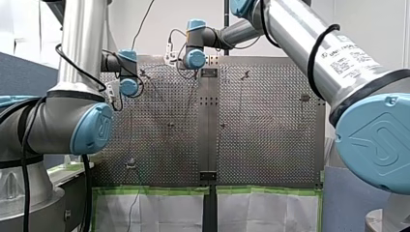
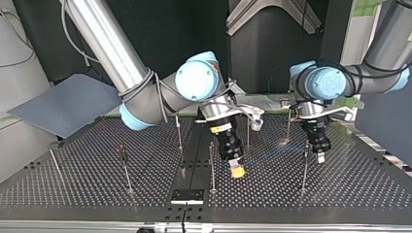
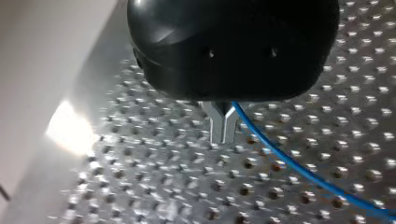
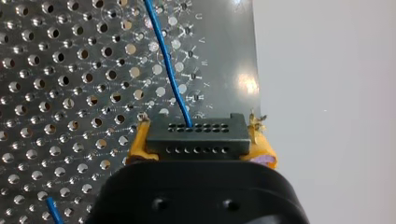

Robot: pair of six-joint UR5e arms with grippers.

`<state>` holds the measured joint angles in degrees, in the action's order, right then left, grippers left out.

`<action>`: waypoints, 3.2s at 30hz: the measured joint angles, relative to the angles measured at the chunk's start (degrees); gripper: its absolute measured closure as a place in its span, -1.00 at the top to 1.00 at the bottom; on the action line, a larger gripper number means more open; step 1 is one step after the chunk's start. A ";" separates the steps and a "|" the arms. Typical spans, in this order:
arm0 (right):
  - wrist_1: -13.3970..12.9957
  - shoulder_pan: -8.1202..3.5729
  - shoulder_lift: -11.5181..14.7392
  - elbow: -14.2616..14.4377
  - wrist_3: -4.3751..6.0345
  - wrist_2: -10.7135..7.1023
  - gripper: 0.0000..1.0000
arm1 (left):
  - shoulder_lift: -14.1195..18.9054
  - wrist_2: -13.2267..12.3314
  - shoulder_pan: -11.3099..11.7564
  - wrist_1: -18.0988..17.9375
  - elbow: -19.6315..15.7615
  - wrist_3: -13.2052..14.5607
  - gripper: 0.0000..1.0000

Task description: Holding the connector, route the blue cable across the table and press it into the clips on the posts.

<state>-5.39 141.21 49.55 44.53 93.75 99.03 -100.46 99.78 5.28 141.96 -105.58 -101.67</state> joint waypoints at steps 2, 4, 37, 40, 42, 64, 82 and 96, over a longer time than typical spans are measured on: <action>0.04 -0.04 0.00 0.00 -0.11 0.33 -1.00 | -0.48 -0.17 0.19 -0.10 0.07 -0.13 -1.00; 0.08 -0.09 -0.01 0.00 -0.16 0.56 -1.00 | -0.67 -0.19 0.37 -0.15 0.10 -0.28 -1.00; 3.37 1.86 -2.87 -0.32 -1.36 3.48 -1.00 | 7.26 4.12 0.20 7.28 -7.65 -13.41 1.00; 3.82 1.79 -3.49 -0.18 -1.22 3.76 -1.00 | 7.78 2.78 0.03 8.88 -7.80 -14.93 1.00; 3.95 1.65 -3.91 0.16 -1.11 3.85 -1.00 | 7.89 1.87 0.00 9.98 -7.83 -15.55 1.00; 3.96 0.59 -5.11 0.54 -0.60 3.62 -1.00 | 17.99 -1.58 -2.41 22.10 -10.42 -12.11 1.00; 3.96 -0.25 -5.17 0.56 -0.48 2.36 -1.00 | 17.64 -10.73 -5.52 18.66 -10.29 -1.43 1.00; 3.90 -0.59 -5.31 0.58 -0.51 1.91 -1.00 | 16.48 -10.31 -8.25 10.65 -9.10 0.13 1.00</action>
<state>-1.50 140.62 44.24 45.11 93.23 100.94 -83.97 89.47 -2.97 152.61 -114.68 -101.54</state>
